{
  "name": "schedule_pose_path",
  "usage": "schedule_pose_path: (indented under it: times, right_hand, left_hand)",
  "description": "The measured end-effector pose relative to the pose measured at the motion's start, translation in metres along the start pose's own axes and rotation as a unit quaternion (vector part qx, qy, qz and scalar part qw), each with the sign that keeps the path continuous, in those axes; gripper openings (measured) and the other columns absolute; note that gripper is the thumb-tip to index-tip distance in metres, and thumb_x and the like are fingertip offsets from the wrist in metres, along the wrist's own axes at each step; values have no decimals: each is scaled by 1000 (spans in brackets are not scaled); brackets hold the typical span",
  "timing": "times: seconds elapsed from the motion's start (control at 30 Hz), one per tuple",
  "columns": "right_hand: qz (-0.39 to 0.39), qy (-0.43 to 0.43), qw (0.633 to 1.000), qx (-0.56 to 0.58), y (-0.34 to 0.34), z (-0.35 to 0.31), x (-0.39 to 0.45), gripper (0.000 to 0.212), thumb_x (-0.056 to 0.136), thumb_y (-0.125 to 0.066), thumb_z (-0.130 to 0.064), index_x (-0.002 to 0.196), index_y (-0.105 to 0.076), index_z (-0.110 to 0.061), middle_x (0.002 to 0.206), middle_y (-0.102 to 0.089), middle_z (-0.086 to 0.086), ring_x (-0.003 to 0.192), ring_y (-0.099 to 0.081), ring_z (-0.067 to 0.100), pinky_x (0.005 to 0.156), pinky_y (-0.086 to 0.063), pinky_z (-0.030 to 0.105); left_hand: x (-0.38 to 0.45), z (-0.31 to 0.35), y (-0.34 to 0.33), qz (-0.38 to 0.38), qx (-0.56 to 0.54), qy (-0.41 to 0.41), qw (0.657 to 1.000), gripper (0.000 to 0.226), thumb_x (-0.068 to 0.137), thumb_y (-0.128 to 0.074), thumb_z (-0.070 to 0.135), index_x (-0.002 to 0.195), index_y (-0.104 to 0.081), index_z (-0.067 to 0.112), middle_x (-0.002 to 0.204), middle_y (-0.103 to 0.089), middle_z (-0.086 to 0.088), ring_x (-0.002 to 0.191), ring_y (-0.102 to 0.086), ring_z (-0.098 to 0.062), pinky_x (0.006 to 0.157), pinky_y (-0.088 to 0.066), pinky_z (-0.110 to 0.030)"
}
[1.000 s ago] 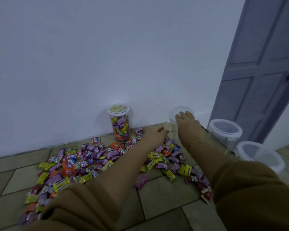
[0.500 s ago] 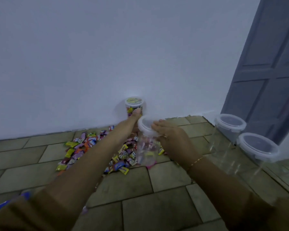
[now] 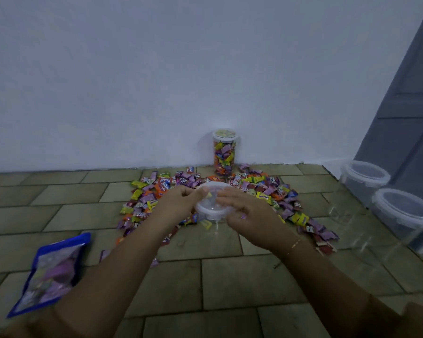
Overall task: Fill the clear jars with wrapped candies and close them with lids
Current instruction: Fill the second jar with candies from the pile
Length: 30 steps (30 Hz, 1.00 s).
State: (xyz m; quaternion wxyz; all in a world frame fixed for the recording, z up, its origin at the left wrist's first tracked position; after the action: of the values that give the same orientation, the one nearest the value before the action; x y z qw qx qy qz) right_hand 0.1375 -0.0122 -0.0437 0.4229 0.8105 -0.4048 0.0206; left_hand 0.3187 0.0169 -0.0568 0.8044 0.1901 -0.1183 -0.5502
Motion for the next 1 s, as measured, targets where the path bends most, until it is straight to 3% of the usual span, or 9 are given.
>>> schedule_pose_path:
  times: [0.17, 0.23, 0.27, 0.33, 0.4, 0.53, 0.67, 0.8, 1.0]
  right_hand:
    - [47, -142, 978, 147, -10, 6, 4, 49, 88, -63, -29, 134, -49, -19, 134, -41, -11, 127, -36, 3, 95, -32, 1]
    - [65, -185, 955, 223, -23, 11, 3, 60, 86, -64, -39, 138, -41, -20, 134, -47, -5, 123, -47, 12, 101, -43, 25]
    - [93, -220, 941, 239, -26, 13, 1, 62, 85, -63, -42, 137, -39, -19, 129, -50, -2, 116, -52, 14, 96, -48, 32]
    - [134, -290, 920, 229, -31, 17, -2, 52, 84, -60, -50, 119, -48, -14, 104, -55, 3, 90, -56, 16, 76, -51, 37]
    - [125, -313, 916, 217, -35, 18, -3, 49, 83, -54, -58, 87, -50, -10, 80, -49, 8, 70, -50, 18, 59, -45, 35]
    - [138, -304, 906, 259, -39, 7, -2, 46, 93, -46, -47, 67, -47, -9, 64, -44, 9, 50, -44, 16, 38, -33, 18]
    - [161, -273, 919, 235, -45, 6, 0, 52, 95, -41, -46, 56, -42, -12, 56, -41, 8, 57, -43, 23, 56, -35, 30]
    - [165, -269, 916, 248, -46, 6, 0, 51, 94, -43, -45, 55, -41, -13, 55, -38, 7, 56, -39, 21, 57, -31, 32]
    - [171, -269, 898, 302, -45, 8, 2, 43, 95, -48, -38, 60, -43, -14, 55, -35, 4, 51, -30, 15, 47, -25, 25]
  left_hand:
    - [-15, -2, 0, 26, -3, 12, 1000, 47, 83, -58, 58, 77, -53, 12, 83, -64, -19, 73, -59, -28, 72, -49, -36]
    - [-20, -3, -1, 50, 5, 15, 999, 47, 83, -55, 58, 76, -49, 12, 80, -61, -12, 69, -55, -21, 66, -44, -33]
    - [-22, -5, -1, 65, 4, 17, 998, 48, 83, -55, 60, 74, -48, 13, 78, -60, -10, 68, -53, -19, 65, -43, -33]
    - [-25, -8, -3, 95, -1, 21, 995, 52, 79, -57, 64, 71, -46, 14, 73, -55, -8, 64, -51, -20, 61, -41, -34]
    - [-28, -12, -4, 114, -10, 23, 993, 57, 73, -58, 70, 68, -44, 14, 71, -52, -9, 59, -46, -20, 56, -35, -34]
    - [-30, -16, -5, 135, -12, 20, 991, 75, 56, -53, 86, 66, -48, 12, 68, -54, -9, 56, -43, -19, 56, -34, -34]
    - [-31, -14, -6, 145, -13, 22, 989, 81, 47, -46, 92, 64, -47, 12, 70, -58, -10, 57, -43, -19, 57, -32, -34]
    - [-31, -13, -4, 126, -38, 31, 991, 81, 44, -51, 89, 74, -44, 14, 77, -60, -19, 62, -50, -22, 57, -39, -34]
    - [-20, -13, -6, 3, -180, 97, 979, 51, 76, -70, 49, 108, -52, 13, 105, -62, -5, 89, -59, -14, 71, -45, -26]
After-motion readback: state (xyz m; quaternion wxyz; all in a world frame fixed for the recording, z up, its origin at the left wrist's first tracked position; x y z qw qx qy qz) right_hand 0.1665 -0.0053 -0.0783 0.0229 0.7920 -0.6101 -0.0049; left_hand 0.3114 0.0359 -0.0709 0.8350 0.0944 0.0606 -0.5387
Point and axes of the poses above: each hand's wrist, its own x-axis towards the middle knuckle, its own y-axis out of the back of the hand, z = x × y, the point moved 3 cm from there along x, towards the middle knuckle
